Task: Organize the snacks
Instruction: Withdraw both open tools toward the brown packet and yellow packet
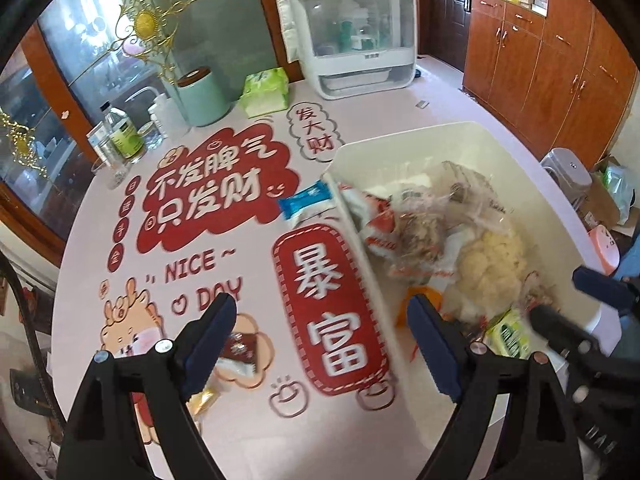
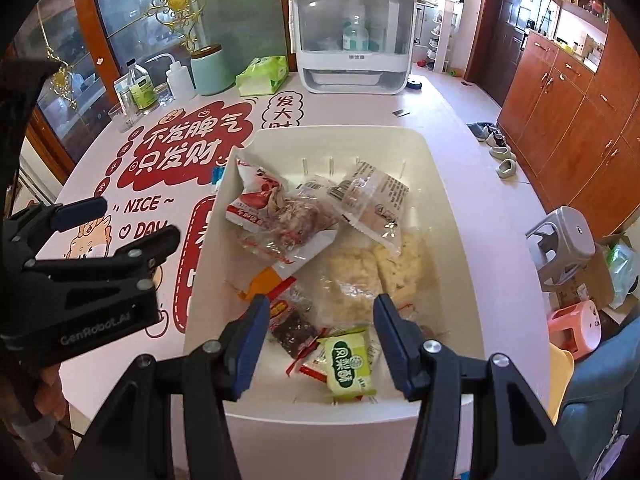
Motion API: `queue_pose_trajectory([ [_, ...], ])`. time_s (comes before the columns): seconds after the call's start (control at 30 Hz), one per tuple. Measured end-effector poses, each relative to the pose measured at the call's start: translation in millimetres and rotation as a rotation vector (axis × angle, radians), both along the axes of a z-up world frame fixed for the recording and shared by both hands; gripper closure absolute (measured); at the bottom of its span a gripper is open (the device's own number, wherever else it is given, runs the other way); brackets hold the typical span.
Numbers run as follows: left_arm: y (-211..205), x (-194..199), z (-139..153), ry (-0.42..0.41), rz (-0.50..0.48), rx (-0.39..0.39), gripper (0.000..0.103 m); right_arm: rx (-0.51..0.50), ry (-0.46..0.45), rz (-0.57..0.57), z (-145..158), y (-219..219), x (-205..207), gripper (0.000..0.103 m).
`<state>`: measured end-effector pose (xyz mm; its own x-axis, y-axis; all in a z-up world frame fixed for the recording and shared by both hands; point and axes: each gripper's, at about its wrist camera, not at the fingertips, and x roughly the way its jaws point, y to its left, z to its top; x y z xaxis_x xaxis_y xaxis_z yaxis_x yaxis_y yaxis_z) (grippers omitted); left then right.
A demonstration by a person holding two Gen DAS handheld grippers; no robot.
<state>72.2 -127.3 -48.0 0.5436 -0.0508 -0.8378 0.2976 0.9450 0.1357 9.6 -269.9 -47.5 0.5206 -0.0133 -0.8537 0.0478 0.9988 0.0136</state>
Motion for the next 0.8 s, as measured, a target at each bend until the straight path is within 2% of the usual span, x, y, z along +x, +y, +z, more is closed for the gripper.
queue_pose_trajectory([
  [0.27,70.3,-5.6,0.9,0.001,0.091,0.009,0.016,0.006,-0.011,0.012,6.0,29.5,-0.6,0.049],
  [0.5,126.6,-11.7,1.4,-0.019,0.138,0.024,0.016,0.025,-0.048,0.037,19.9,75.5,5.2,0.049],
  [0.63,152.1,-12.7,-7.5,-0.011,0.146,0.039,0.016,0.029,-0.049,0.067,20.6,106.6,9.2,0.049],
  [0.8,177.4,-11.4,-28.7,0.039,0.134,0.039,0.016,0.034,-0.015,0.08,9.0,142.7,16.7,0.049],
])
